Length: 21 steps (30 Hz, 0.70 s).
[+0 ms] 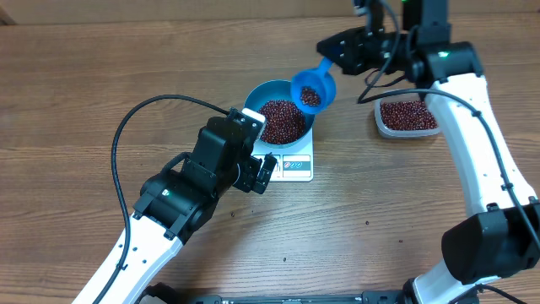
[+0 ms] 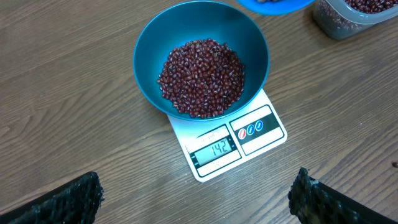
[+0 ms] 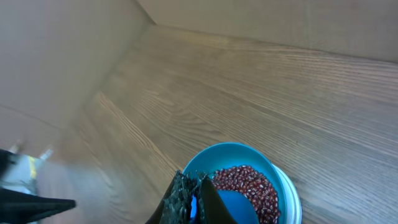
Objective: Scoop item into bowl and weigh 150g on scale
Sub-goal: 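Lift the scoop and carry it over the teal bowl, then tilt the scoop slowly with the right gripper, trickling beans into bowl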
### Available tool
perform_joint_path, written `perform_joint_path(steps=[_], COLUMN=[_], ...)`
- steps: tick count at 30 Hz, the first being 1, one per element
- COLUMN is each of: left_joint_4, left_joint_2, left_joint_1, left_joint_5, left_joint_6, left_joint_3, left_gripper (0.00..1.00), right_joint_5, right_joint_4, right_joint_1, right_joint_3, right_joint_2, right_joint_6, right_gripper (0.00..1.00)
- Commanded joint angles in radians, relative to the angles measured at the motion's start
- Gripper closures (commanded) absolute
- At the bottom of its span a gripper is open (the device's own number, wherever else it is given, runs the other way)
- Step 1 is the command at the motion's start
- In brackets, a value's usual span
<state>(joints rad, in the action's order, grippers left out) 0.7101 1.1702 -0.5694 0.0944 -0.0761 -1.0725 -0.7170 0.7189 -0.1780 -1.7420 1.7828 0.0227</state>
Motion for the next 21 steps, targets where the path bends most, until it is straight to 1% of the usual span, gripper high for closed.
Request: perform_joint_path(steps=[1,4,6,10,15,21], left_joint_4=[-0.003,-0.003,-0.003,-0.003,-0.003,-0.003], left_joint_2=[0.008,0.008,0.008,0.008,0.008,0.008], left_joint_1=[0.0,0.0,0.0,0.0,0.0,0.0], left_joint_5=[0.01,0.01,0.01,0.01,0.01,0.01], left_joint_6=[-0.006,-0.006,-0.006,-0.006,-0.006,-0.006], left_joint_3=[0.006,0.006,0.006,0.006,0.006,0.006], left_gripper=[0.0,0.0,0.0,0.01,0.0,0.01], right_joint_5=[0.156,0.25,0.334,0.43,0.494,0.496], right_joint_4=[-0.005,-0.006,-0.011,-0.023,-0.049,-0.061], right_joint_1=[-0.064,-0.123,-0.16,-0.209,-0.249,-0.262], right_joint_3=[-0.034,-0.034,-0.034,-0.034,-0.034,-0.034], right_joint_2=[-0.034,-0.034,-0.034,-0.034,-0.034,-0.034], right_joint_6=[0.058,0.117,0.126,0.144,0.144,0.144], right_gripper=[0.96,0.96,0.96,0.96,0.96,0.96])
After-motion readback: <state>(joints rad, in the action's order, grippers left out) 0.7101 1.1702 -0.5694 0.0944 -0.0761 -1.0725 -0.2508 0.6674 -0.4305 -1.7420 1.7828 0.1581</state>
